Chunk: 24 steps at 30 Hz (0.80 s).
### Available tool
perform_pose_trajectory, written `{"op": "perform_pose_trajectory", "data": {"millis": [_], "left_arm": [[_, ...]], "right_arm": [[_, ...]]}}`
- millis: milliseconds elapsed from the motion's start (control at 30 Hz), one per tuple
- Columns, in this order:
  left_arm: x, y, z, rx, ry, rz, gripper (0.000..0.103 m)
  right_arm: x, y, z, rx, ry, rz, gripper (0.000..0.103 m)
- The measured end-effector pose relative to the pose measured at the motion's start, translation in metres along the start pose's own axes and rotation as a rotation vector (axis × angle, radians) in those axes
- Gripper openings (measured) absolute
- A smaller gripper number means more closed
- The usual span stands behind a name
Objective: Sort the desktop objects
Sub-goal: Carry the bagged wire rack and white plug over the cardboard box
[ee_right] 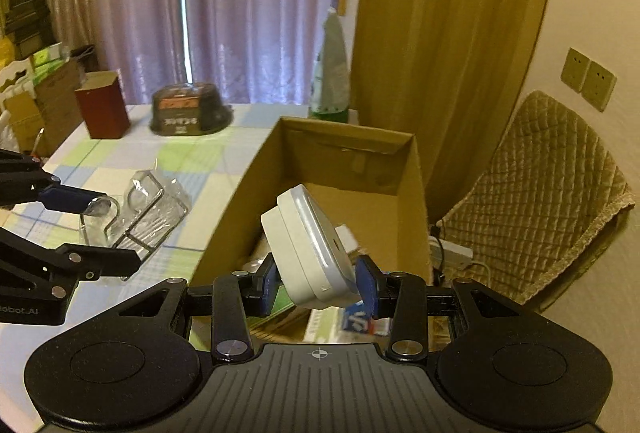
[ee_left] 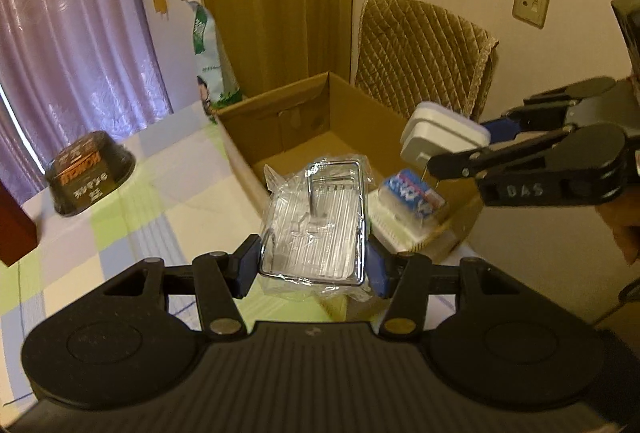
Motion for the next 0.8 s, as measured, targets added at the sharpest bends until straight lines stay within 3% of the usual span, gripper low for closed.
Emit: {"op": "perform_pose_trajectory", "data": {"millis": [800], "left_arm": [[-0.024,-0.018,-0.065,0.065,-0.001,-0.013,0.049]], "right_arm": [[-0.040,0.005,-0.042,0.046,0.001,-0.060,0.040]]}}
Point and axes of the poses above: each gripper's, at about its wrist camera, not at the fingertips, and z roughly against the way its jaws point, x to its left, y to its underside, the point moved 9 cm from there along -z, roughly the way its jaws point, and after that the axes turned 6 degrees about -y, right-handed, at the moved point
